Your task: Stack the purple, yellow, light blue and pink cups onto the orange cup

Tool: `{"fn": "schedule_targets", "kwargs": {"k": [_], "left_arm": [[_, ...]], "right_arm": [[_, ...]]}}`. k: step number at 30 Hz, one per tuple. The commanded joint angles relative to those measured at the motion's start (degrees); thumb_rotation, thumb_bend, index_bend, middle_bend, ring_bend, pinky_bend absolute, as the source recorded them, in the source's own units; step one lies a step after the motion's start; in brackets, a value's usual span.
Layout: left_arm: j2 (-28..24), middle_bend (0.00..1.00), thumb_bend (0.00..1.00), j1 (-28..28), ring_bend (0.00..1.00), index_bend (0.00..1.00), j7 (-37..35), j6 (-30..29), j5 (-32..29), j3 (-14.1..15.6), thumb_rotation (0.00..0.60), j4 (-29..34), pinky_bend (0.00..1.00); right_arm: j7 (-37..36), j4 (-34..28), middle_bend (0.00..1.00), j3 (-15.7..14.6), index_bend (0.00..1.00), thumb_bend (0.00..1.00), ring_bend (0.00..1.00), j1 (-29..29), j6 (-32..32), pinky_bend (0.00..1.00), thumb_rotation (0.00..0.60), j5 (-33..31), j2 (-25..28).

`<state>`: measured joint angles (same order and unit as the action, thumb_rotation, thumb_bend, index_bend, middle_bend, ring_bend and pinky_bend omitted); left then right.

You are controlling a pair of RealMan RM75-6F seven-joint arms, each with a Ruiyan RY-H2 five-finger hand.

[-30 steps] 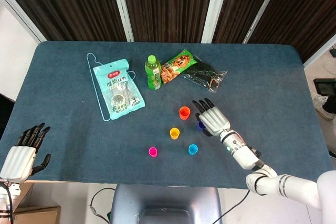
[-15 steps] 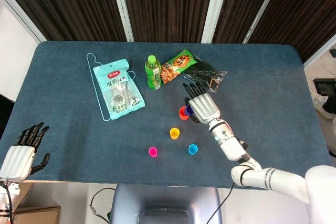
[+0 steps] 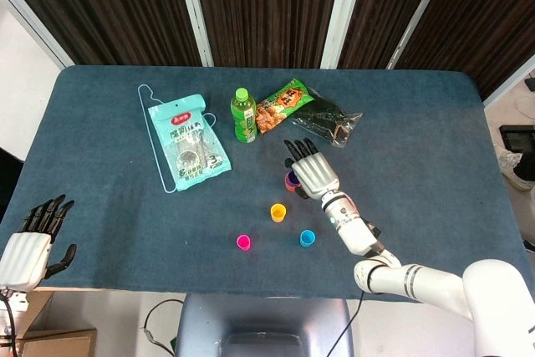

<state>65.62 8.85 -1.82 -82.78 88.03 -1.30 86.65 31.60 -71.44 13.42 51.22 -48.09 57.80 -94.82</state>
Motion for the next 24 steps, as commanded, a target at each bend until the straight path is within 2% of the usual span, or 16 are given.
{"fn": "schedule_targets", "kwargs": {"k": [1,5,9,14,20,24], "left_arm": [[-0.1,0.0,0.4,0.0,0.0,0.0,-0.1,0.1,-0.1,0.0,0.6,0.0,0.11],[-0.1,0.0,0.4,0.1,0.0,0.0,-0.1,0.4,-0.1,0.0,0.6,0.1,0.12],[0.1,0.0,0.4,0.3,0.0,0.0,0.2,0.6,0.0,0.1,0.6,0.2,0.12],[0.1,0.0,0.4,0.2,0.0,0.0,0.3,0.4,0.3,0.1,0.6,0.2,0.12],[0.0,0.0,0.4,0.2,0.0,0.0,-0.2,0.2,0.3,0.0,0.6,0.1,0.12],[-0.3,0.0,0.4,0.0,0.0,0.0,-0.7,0.0,0.5,0.2,0.6,0.1,0.12]], "right_arm": [[0.7,-4.8,0.01,-1.1,0.13,0.41,0.0,-0.8,-1.3,0.0,0.6,0.8,2.7],[0.4,-12.3,0.0,-3.5,0.12,0.41,0.0,-2.4,-2.8,0.0,0.6,4.3,6.9],[1.6,-15.9,0.0,-6.0,0.16,0.41,0.0,-2.3,-1.1,0.0,0.6,5.3,8.7],[4.8,-15.1,0.0,-7.6,0.27,0.41,0.0,-1.0,0.6,0.0,0.6,3.4,7.1],[5.4,-14.4,0.0,-7.7,0.35,0.41,0.0,-0.5,0.7,0.0,0.6,2.2,6.0],[4.8,-11.7,0.0,-7.1,0.43,0.41,0.0,0.5,1.4,0.0,0.6,1.1,3.4]]}}
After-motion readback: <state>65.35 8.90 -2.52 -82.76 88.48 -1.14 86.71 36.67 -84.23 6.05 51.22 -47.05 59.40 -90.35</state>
